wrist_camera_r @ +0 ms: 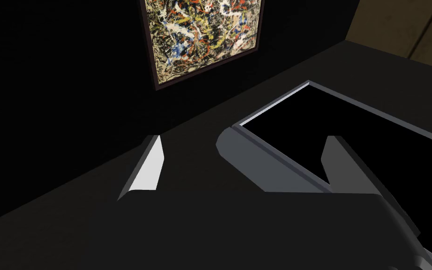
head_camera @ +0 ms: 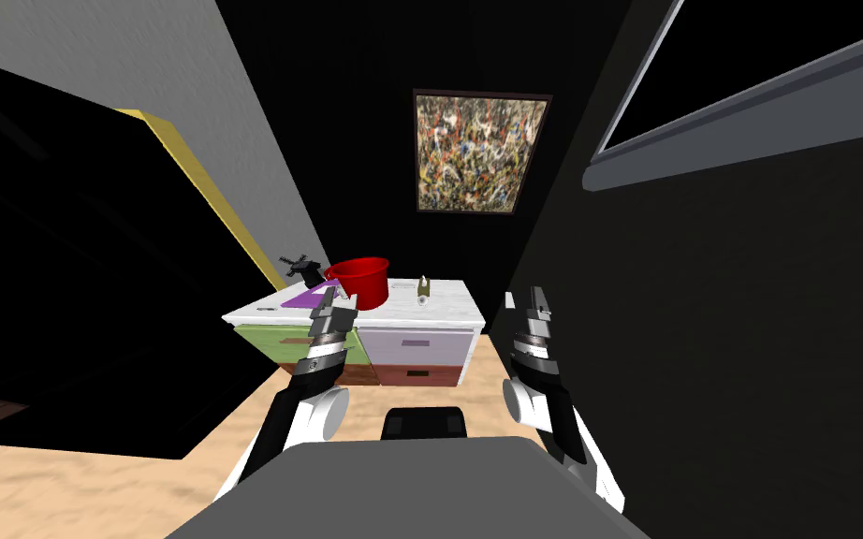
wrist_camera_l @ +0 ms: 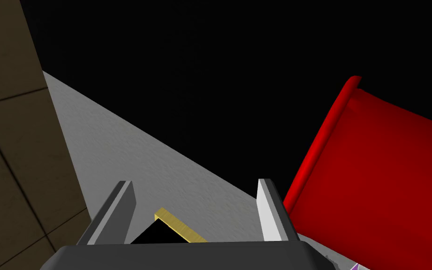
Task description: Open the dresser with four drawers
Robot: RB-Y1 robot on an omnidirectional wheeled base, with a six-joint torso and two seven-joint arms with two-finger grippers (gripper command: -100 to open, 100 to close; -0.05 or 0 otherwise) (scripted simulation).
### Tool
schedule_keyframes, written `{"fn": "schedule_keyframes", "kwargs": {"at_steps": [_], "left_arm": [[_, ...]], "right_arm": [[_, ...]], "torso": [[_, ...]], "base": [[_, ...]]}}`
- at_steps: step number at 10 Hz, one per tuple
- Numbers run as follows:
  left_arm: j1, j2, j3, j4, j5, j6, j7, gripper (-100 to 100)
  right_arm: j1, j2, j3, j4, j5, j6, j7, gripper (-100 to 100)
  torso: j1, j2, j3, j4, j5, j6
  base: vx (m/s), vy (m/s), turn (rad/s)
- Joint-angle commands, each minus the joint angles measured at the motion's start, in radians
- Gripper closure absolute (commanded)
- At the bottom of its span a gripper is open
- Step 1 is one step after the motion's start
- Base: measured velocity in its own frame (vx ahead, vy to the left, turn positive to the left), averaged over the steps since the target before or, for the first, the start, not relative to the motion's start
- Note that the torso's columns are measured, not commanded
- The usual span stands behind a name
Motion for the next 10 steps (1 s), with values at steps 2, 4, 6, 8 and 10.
{"fn": "schedule_keyframes", "kwargs": {"at_steps": [2, 4, 6, 8, 10], "left_arm": [[0.0, 0.0, 0.0, 0.0, 0.0, 0.0, 0.0, 0], [0.0, 0.0, 0.0, 0.0, 0.0, 0.0, 0.0, 0], [0.0, 0.0, 0.0, 0.0, 0.0, 0.0, 0.0, 0], [0.0, 0.0, 0.0, 0.0, 0.0, 0.0, 0.0, 0], [-0.003, 0.042, 0.0, 0.012, 0.0, -0.003, 0.0, -100]], "right_arm": [[0.0, 0.0, 0.0, 0.0, 0.0, 0.0, 0.0, 0], [0.0, 0.0, 0.0, 0.0, 0.0, 0.0, 0.0, 0], [0.0, 0.0, 0.0, 0.0, 0.0, 0.0, 0.0, 0], [0.0, 0.0, 0.0, 0.0, 0.0, 0.0, 0.0, 0], [0.0, 0.0, 0.0, 0.0, 0.0, 0.0, 0.0, 0]], "torso": [[0.0, 0.104, -0.209, 0.105, 0.0, 0.0], [0.0, 0.248, -0.497, 0.248, 0.0, 0.0], [0.0, 0.396, -0.792, 0.396, 0.0, 0.0], [0.0, 0.544, -1.087, 0.544, 0.0, 0.0], [0.0, 0.691, -1.382, 0.691, 0.0, 0.0]], "base": [[0.0, 0.0, 0.0], [0.0, 0.0, 0.0], [0.0, 0.0, 0.0], [0.0, 0.0, 0.0], [0.003, -0.002, -0.002]]}}
